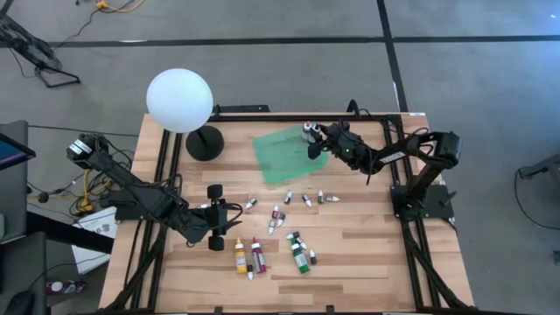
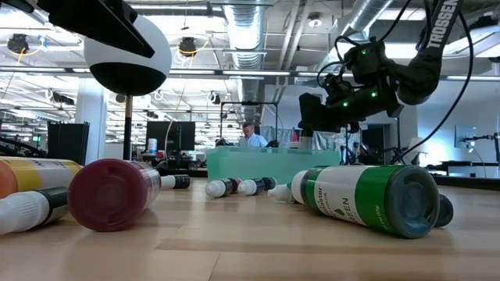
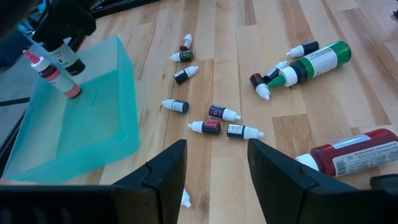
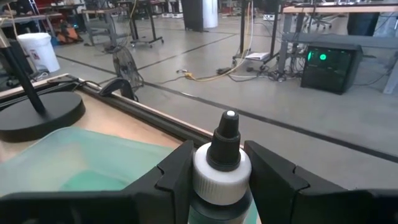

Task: Pick & Place food coloring
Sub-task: Put the black food coloring bottle into the green bin

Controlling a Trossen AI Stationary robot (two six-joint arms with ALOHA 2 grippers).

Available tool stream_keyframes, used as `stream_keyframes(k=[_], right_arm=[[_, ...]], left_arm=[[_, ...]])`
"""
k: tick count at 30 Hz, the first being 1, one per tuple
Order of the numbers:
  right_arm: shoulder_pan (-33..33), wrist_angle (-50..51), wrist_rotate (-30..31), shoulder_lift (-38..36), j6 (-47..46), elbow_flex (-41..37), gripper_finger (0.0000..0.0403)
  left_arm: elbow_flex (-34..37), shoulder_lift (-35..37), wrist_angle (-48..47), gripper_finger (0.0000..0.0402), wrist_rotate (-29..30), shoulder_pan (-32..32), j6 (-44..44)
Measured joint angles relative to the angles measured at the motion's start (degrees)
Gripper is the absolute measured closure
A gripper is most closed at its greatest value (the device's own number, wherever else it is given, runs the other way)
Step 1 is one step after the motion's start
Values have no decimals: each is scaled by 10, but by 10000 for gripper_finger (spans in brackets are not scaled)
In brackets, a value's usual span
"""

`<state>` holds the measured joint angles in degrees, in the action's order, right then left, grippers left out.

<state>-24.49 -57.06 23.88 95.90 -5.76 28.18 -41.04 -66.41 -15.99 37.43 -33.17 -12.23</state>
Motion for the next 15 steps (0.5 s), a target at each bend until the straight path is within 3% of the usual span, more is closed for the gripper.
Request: stream_keyframes(k=[15], right_arm=[[5, 24, 1, 0, -12, 0, 273]], left_arm=[[0, 0, 0, 236, 1, 0, 0]])
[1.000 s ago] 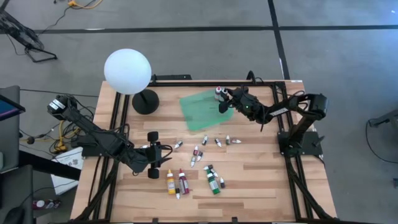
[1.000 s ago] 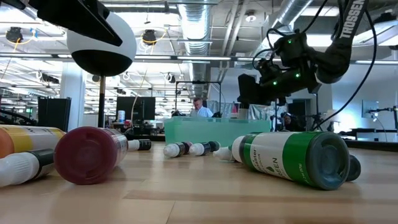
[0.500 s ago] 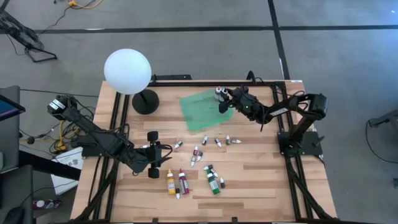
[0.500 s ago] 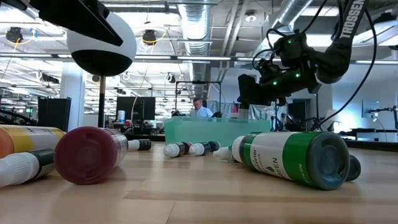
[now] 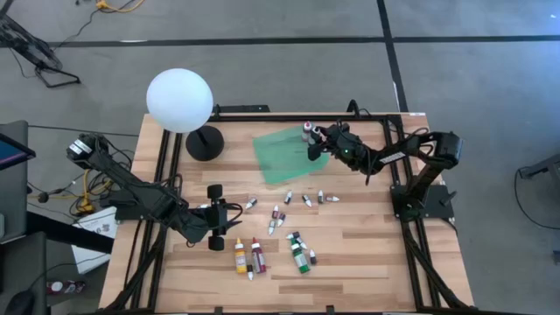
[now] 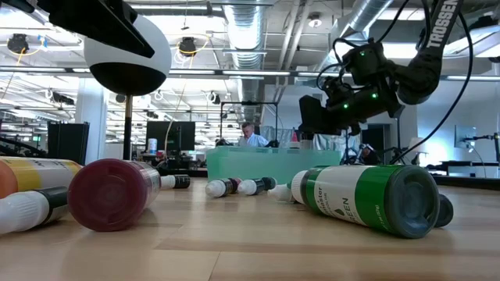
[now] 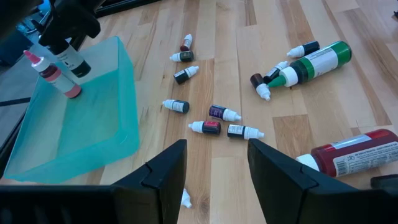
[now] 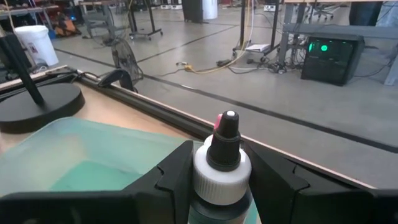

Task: Pick & Place food coloring
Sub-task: Put the black food coloring bottle into the green bin

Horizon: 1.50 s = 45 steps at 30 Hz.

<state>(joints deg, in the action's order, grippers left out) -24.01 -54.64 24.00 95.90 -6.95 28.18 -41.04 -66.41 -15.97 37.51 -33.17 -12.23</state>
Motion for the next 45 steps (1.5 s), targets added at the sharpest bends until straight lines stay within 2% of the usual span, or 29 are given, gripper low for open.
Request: stream_keyframes(k=[17, 26, 37, 45], right_arm=[[7, 9, -1, 0, 44, 1, 275], [6, 10, 2, 0, 26, 1, 273], [6, -2, 16, 71, 21, 35, 271], [6, -2, 19, 80, 30, 44, 274]], left_arm=[[0, 0, 0, 236, 0, 0, 0], [0, 0, 1, 236, 0, 0, 0], [0, 0, 5, 236, -9, 0, -3], [0, 0, 4, 236, -11, 0, -1]])
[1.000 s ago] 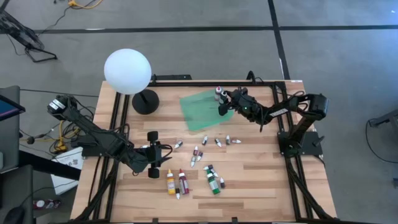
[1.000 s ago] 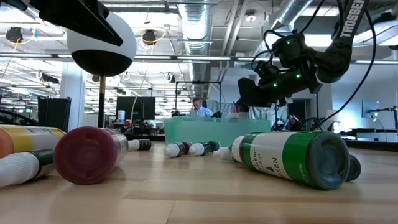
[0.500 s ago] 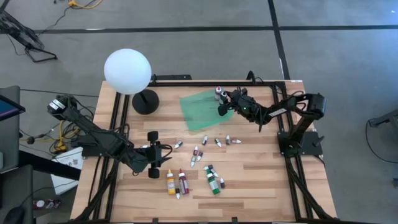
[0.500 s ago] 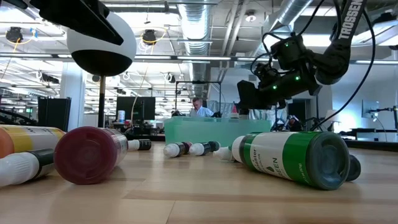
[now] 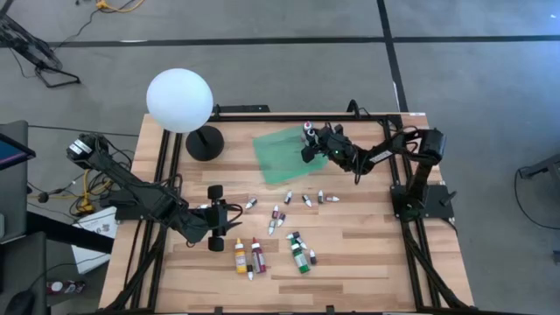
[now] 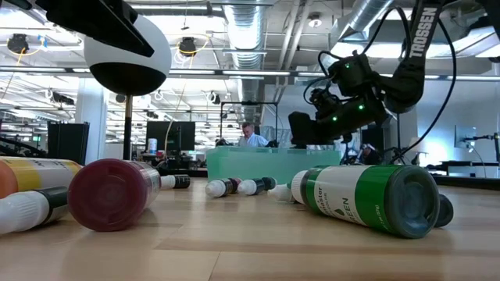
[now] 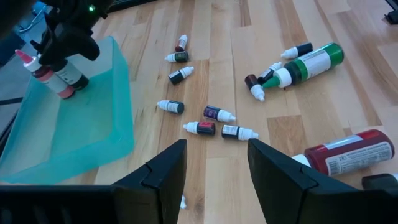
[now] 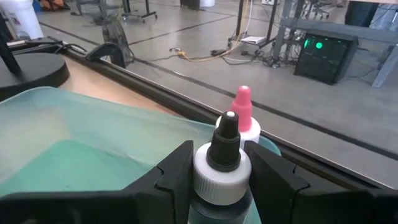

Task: Pick & Place food coloring
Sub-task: Put the black food coloring bottle into the green bin

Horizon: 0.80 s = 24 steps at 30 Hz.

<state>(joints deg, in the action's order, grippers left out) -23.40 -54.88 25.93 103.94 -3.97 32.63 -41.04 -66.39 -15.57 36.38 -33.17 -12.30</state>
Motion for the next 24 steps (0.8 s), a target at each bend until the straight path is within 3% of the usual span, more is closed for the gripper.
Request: stream_keyframes(k=[16, 24], right_arm=[[-8, 21, -2, 0, 0, 0, 253], [-8, 21, -3, 0, 0, 0, 223]], left_arm=[[0, 0, -4, 236, 2, 0, 5], [0, 0, -4, 236, 2, 0, 5]])
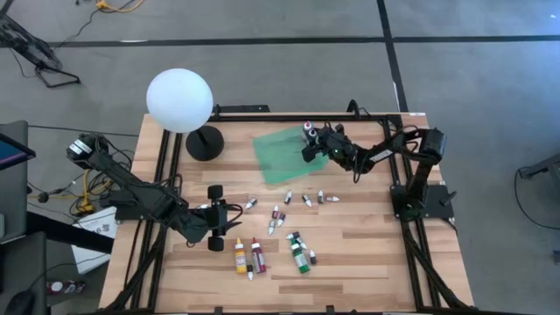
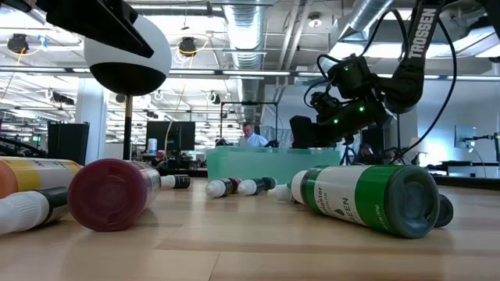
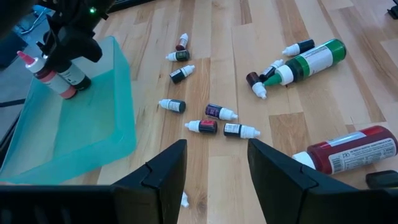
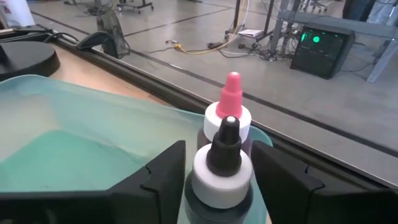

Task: Pick & Place food coloring
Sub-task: Put the black food coloring bottle into the green bin, then put the yellow food coloring bottle into the green bin

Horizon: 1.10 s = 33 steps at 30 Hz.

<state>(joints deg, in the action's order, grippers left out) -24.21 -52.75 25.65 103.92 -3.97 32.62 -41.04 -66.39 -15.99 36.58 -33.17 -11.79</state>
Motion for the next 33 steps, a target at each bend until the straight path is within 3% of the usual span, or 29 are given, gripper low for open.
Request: stream_keyframes(k=[8, 15, 26, 33], right_arm=[[6, -4, -1, -13, 19, 0, 178], [15, 29, -1, -77, 38, 0, 171], [106, 209, 2, -317, 104, 0, 173], [200, 378, -23, -430, 9, 0, 173]], left_arm=[[0, 0, 0, 236, 2, 0, 0], [0, 0, 0, 236, 1, 0, 0], [0, 0, 0, 236, -2, 0, 0], [0, 0, 0, 236, -1, 0, 0]])
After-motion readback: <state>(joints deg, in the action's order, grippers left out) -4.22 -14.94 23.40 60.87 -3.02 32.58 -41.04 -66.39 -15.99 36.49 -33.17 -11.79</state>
